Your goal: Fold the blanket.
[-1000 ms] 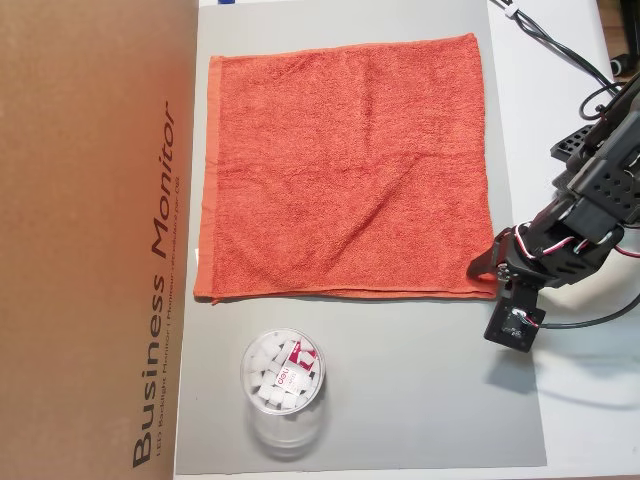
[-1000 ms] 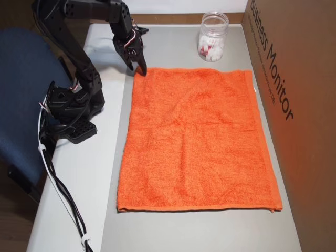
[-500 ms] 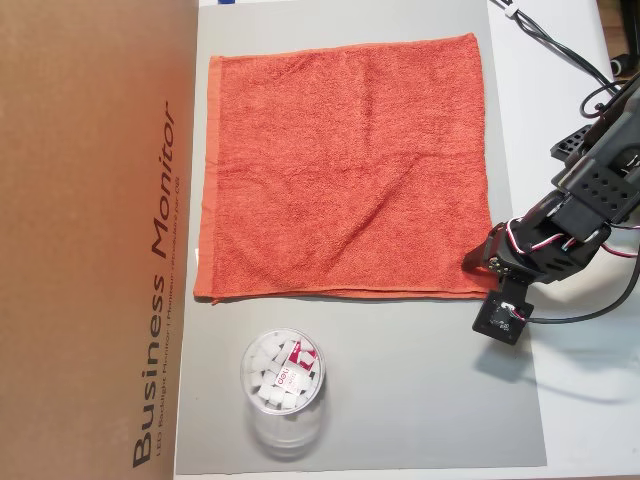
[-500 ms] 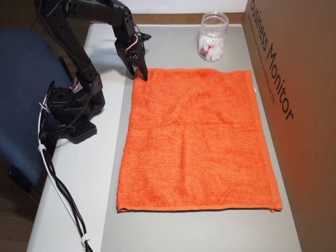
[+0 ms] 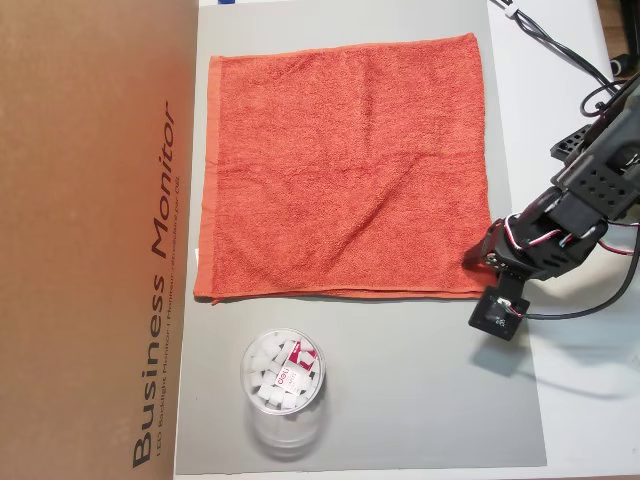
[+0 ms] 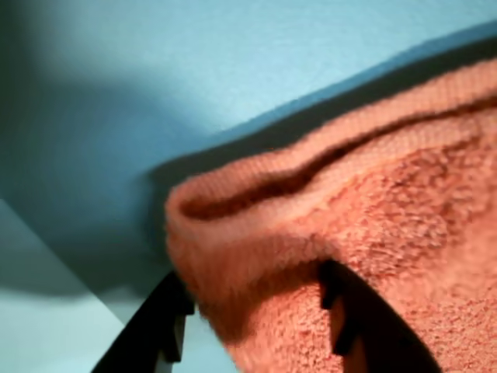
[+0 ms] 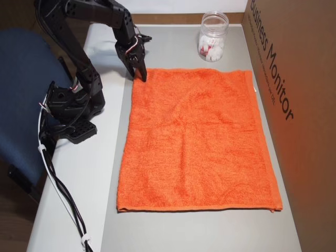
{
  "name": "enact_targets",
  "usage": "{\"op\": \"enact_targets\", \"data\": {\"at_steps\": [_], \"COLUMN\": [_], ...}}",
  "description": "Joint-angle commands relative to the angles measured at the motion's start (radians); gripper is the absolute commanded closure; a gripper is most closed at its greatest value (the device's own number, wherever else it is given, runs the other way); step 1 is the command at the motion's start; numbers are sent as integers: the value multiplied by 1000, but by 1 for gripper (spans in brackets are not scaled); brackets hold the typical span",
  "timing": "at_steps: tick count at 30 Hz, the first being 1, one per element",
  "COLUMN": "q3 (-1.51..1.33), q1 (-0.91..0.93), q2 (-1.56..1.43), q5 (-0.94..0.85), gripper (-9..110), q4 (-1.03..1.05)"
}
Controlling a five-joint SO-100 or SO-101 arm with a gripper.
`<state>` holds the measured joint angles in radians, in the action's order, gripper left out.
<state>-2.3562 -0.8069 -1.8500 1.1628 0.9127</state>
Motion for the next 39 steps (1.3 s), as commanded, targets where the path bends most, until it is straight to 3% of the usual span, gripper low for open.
{"op": "enact_targets", "data": {"at_steps": [1, 14, 20, 39], "q3": [0, -2, 5, 17], "q1": [-15, -9, -6, -14], "q2": [3, 5, 5, -78], "q5": [-9, -11, -11, 5], "gripper": [89, 90, 102, 102], "q4": [8, 8, 8, 8]}}
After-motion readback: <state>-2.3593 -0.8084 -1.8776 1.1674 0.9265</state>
